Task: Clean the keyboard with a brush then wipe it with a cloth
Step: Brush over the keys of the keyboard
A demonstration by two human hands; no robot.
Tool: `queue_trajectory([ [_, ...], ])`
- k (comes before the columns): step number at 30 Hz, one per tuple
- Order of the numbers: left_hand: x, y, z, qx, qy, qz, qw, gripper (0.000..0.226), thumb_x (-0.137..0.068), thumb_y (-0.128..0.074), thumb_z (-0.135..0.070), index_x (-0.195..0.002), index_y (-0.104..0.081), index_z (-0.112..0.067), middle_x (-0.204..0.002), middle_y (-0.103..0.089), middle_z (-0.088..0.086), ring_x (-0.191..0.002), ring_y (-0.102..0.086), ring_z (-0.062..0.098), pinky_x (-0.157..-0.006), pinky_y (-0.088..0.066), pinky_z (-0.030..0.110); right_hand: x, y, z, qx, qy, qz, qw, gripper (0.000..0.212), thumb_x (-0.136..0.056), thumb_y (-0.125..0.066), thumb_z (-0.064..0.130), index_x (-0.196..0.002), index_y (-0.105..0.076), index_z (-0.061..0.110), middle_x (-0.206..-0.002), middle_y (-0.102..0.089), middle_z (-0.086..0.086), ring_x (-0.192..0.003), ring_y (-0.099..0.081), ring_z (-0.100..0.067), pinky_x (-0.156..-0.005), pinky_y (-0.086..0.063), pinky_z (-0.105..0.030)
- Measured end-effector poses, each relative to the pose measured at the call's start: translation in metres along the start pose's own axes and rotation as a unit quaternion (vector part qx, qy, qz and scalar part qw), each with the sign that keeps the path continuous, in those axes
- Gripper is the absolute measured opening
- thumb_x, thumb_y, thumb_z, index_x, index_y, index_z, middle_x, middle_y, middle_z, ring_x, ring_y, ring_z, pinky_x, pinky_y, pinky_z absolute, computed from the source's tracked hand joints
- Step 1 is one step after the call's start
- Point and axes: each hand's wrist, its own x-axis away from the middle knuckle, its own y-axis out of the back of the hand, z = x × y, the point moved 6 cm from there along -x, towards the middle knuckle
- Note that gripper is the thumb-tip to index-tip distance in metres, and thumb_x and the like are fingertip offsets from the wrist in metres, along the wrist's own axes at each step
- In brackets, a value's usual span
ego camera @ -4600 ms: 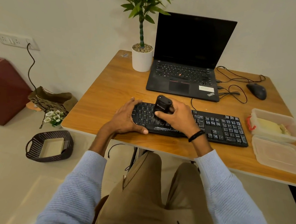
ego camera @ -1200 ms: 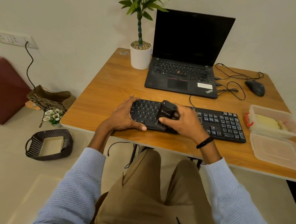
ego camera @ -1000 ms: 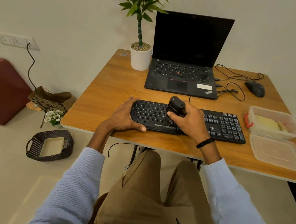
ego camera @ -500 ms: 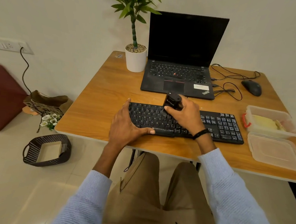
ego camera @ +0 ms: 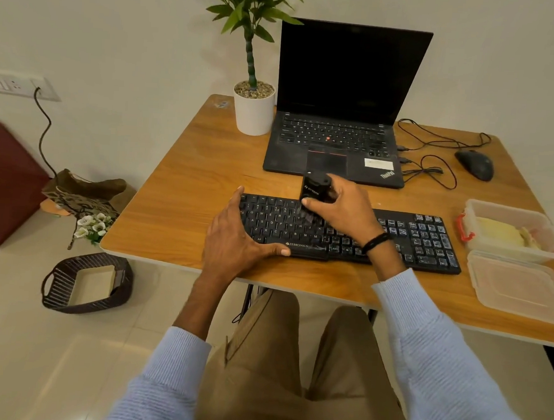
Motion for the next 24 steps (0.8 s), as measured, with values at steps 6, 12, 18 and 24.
queue_trajectory([
  [6, 0.001, 0.001, -0.001, -0.006, 0.001, -0.001, 1.0, 0.15, -0.038, -0.067, -0.096, -0.159, -0.005, -0.034, -0.16, -0.035, 0.007, -0.145, -0.037, 0.029, -0.118, -0.033, 0.057, 0.004, -0.017, 0.004, -0.03, -0.009, 0.092, 0.995, 0.05, -0.08, -0.077, 0.037, -0.124, -0.06, 0.023, -0.117, -0.065, 0.005, -0.105, -0.06, -0.009, -0.085, -0.051, -0.023],
  [12, 0.0, 0.001, 0.0, -0.012, 0.003, -0.001, 1.0, 0.15, -0.039, -0.07, -0.095, -0.159, -0.004, -0.035, -0.159, -0.036, 0.007, -0.144, -0.037, 0.03, -0.118, -0.033, 0.057, -0.002, -0.013, 0.004, -0.024, -0.01, 0.031, 0.999, 0.051, -0.081, -0.076, 0.035, -0.127, -0.058, 0.022, -0.121, -0.066, 0.001, -0.105, -0.058, -0.007, -0.073, -0.042, -0.01],
  [18, 0.001, 0.002, -0.003, -0.008, 0.002, -0.003, 1.0, 0.151, -0.039, -0.074, -0.091, -0.159, -0.004, -0.033, -0.158, -0.038, 0.008, -0.143, -0.038, 0.029, -0.118, -0.033, 0.056, 0.0, -0.004, 0.003, 0.006, -0.009, -0.043, 0.999, 0.047, -0.083, -0.075, 0.035, -0.124, -0.06, 0.021, -0.116, -0.067, 0.002, -0.103, -0.06, -0.011, -0.079, -0.047, -0.017],
  [24, -0.001, 0.002, -0.001, -0.005, 0.004, 0.0, 1.0, 0.152, -0.039, -0.074, -0.092, -0.16, -0.002, -0.033, -0.159, -0.036, 0.007, -0.145, -0.037, 0.028, -0.119, -0.031, 0.055, 0.007, -0.019, 0.007, -0.019, -0.002, 0.069, 0.997, 0.05, -0.079, -0.078, 0.037, -0.125, -0.06, 0.023, -0.119, -0.067, 0.002, -0.099, -0.059, -0.002, -0.08, -0.048, -0.014],
])
